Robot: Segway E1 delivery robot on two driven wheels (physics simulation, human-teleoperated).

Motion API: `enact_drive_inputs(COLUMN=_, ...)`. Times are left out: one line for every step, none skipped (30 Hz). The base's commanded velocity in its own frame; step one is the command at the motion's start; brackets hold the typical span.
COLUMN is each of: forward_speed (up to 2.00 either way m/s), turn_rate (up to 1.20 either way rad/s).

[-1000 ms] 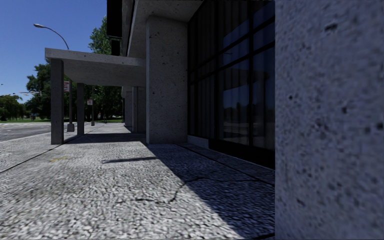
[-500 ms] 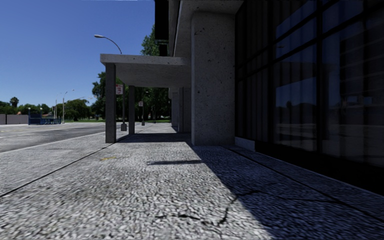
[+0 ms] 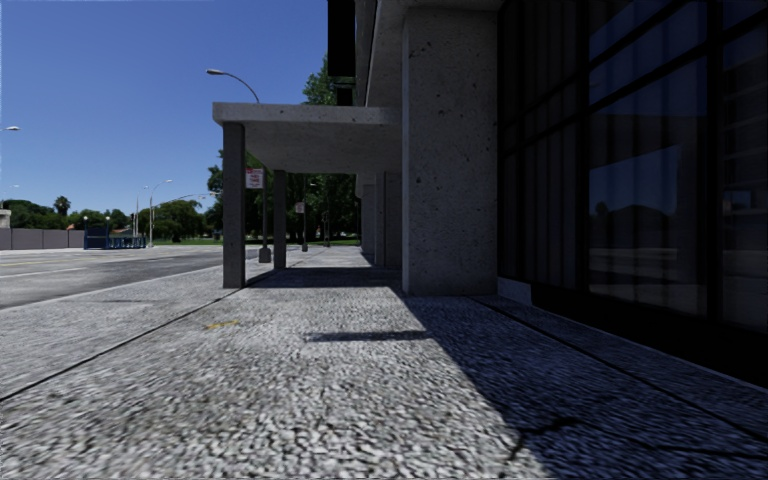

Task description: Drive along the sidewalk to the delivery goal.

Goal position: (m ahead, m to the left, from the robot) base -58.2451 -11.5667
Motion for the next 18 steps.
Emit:
enact_drive_inputs(forward_speed=1.22, turn_rate=0.19)
enact_drive_inputs(forward_speed=1.22, turn_rate=0.19)
enact_drive_inputs(forward_speed=1.23, turn_rate=0.3)
enact_drive_inputs(forward_speed=1.18, turn_rate=0.37)
enact_drive_inputs(forward_speed=1.16, turn_rate=0.44)
enact_drive_inputs(forward_speed=1.16, turn_rate=0.44)
enact_drive_inputs(forward_speed=1.16, turn_rate=0.53)
enact_drive_inputs(forward_speed=1.16, turn_rate=0.57)
enact_drive_inputs(forward_speed=1.16, turn_rate=0.61)
enact_drive_inputs(forward_speed=1.16, turn_rate=0.61)
enact_drive_inputs(forward_speed=1.16, turn_rate=0.63)
enact_drive_inputs(forward_speed=1.16, turn_rate=0.63)
enact_drive_inputs(forward_speed=1.16, turn_rate=0.63)
enact_drive_inputs(forward_speed=1.16, turn_rate=0.63)
enact_drive_inputs(forward_speed=1.16, turn_rate=0.63)
enact_drive_inputs(forward_speed=1.15, turn_rate=0.63)
enact_drive_inputs(forward_speed=1.15, turn_rate=0.63)
enact_drive_inputs(forward_speed=1.15, turn_rate=0.63)
